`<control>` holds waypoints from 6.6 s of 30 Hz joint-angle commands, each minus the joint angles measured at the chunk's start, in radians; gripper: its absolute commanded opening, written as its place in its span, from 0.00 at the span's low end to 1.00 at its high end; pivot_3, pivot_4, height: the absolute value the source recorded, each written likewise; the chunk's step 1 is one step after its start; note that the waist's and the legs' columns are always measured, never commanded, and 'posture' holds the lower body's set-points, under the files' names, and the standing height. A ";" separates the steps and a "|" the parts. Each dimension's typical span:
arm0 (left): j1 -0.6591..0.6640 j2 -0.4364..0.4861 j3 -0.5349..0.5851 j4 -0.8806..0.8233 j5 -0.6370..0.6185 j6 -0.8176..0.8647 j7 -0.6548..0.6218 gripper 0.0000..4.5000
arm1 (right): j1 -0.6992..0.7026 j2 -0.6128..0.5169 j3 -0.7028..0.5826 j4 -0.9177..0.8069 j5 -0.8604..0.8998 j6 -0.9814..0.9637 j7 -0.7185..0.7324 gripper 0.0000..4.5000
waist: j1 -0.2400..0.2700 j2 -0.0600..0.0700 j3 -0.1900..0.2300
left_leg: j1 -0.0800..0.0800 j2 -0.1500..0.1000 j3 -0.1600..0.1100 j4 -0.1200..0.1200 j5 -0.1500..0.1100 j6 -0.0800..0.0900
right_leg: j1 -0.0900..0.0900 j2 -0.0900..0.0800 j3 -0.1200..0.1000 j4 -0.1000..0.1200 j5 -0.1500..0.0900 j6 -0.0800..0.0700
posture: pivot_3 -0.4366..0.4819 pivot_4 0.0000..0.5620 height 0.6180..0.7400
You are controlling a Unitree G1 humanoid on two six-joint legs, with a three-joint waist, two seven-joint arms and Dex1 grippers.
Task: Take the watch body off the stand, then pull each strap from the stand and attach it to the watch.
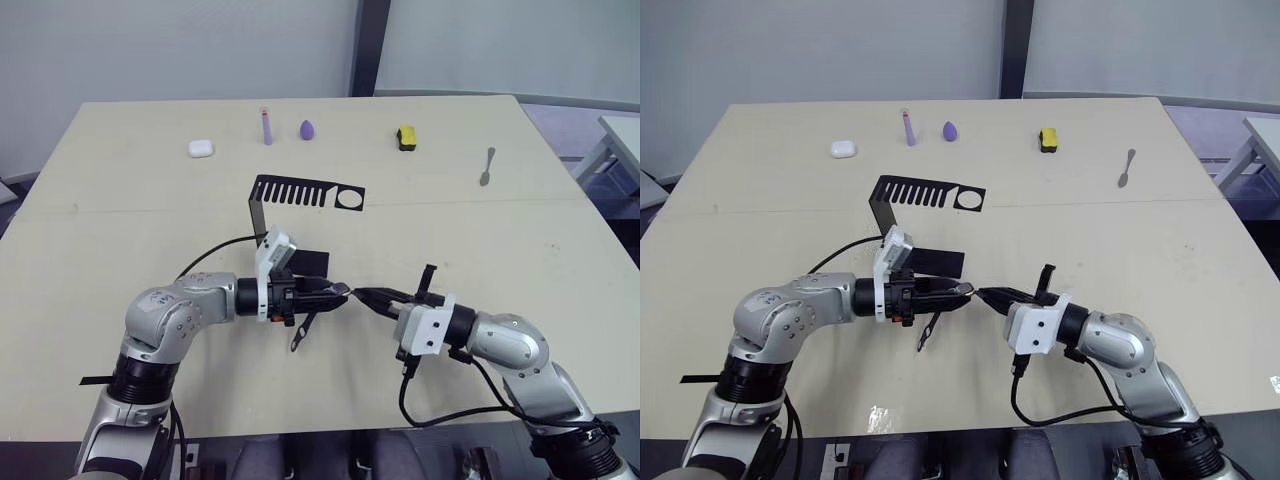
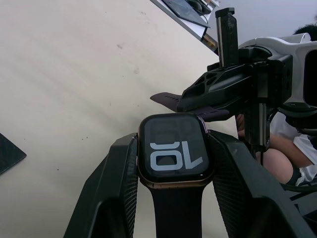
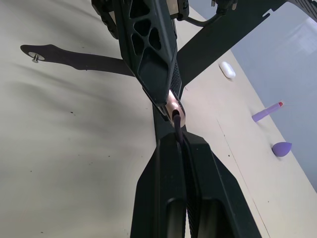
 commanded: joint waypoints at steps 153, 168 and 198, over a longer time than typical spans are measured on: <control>0.077 -0.057 -0.019 -0.107 0.068 -0.068 0.156 0.36 | -0.035 0.033 0.046 -0.046 -0.071 0.075 -0.042 0.00 | -0.001 0.000 0.000 | 0.000 0.000 0.000 0.000 0.000 0.000 | 0.000 0.000 0.000 0.000 0.000 0.000 | 0.48 0.27 1.00; 0.071 -0.065 -0.014 -0.087 0.071 -0.062 0.169 0.36 | -0.035 0.026 0.040 -0.048 -0.074 0.079 -0.042 0.00 | -0.001 0.000 0.000 | 0.000 0.000 0.000 0.000 0.000 0.000 | 0.000 0.000 0.000 0.000 0.000 0.000 | 0.48 0.27 1.00; 0.064 -0.065 -0.003 -0.064 0.087 -0.057 0.190 0.36 | -0.026 0.007 0.032 -0.059 -0.068 0.079 -0.038 0.00 | -0.001 0.000 0.000 | 0.000 0.000 0.000 0.000 0.000 0.000 | 0.000 0.000 0.000 0.000 0.000 0.000 | 0.48 0.27 1.00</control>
